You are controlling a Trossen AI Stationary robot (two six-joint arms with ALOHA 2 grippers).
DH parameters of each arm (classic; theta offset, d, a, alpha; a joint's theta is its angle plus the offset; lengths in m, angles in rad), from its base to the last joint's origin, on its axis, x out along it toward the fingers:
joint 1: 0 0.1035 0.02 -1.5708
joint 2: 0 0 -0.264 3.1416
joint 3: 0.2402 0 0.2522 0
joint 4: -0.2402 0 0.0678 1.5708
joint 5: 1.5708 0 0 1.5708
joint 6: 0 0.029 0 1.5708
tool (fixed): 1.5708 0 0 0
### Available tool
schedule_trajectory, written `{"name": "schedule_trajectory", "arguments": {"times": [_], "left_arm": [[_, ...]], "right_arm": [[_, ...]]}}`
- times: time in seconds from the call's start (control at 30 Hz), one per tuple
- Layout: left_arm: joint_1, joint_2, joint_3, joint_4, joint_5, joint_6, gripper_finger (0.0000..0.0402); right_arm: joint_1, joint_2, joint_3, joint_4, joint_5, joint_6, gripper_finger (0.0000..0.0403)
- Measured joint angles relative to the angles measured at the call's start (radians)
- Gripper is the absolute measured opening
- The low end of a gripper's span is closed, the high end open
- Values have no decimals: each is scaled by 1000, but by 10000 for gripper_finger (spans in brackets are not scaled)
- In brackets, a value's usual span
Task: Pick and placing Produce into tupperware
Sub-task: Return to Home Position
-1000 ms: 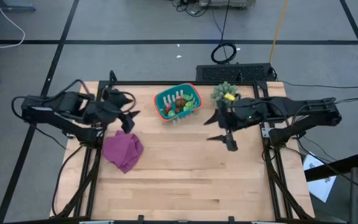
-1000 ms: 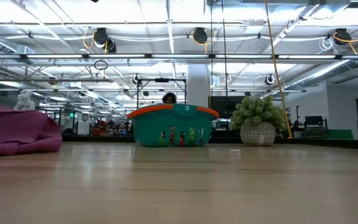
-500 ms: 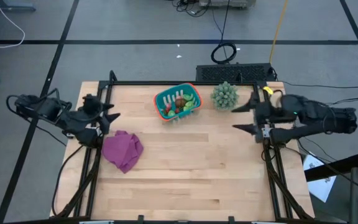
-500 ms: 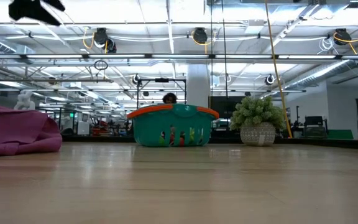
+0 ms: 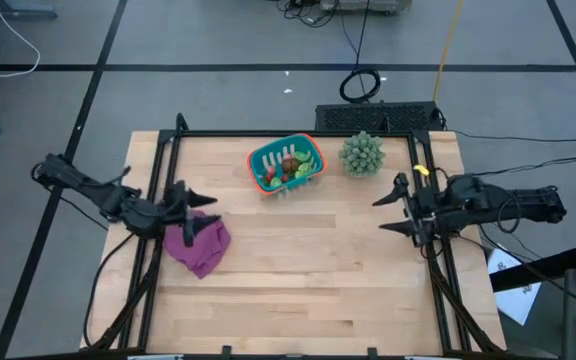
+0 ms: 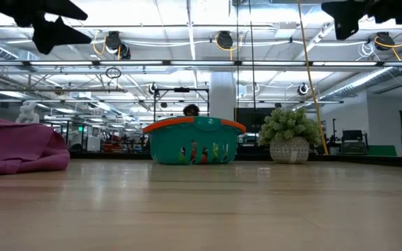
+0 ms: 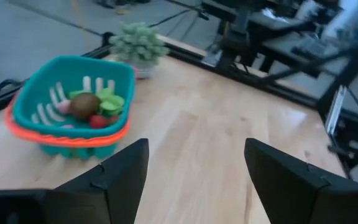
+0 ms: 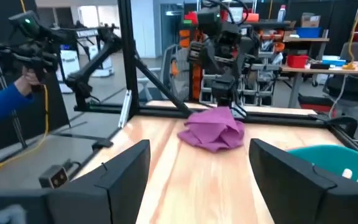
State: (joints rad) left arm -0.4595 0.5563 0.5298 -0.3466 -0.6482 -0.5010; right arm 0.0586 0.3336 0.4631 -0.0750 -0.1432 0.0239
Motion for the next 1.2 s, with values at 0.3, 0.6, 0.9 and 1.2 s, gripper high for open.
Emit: {"name": "schedule_trajectory", "arguments": {"times": [0.3,0.6,0.9,1.2], "left_arm": [[104,11,-142,168,32,55,269],[254,-102,-145,182,167,172,269],[283,-111,-179,278,218,241,269],[384,-120,-304,399,289,232,269]], "right_arm": [[-72,-16,-29,76,12,-61,265],[-226,-95,-29,10,-1,-42,265],[-290,-112,-100,52,-97,-35,265],[-401,-112,-251,217,-139,26,265]]}}
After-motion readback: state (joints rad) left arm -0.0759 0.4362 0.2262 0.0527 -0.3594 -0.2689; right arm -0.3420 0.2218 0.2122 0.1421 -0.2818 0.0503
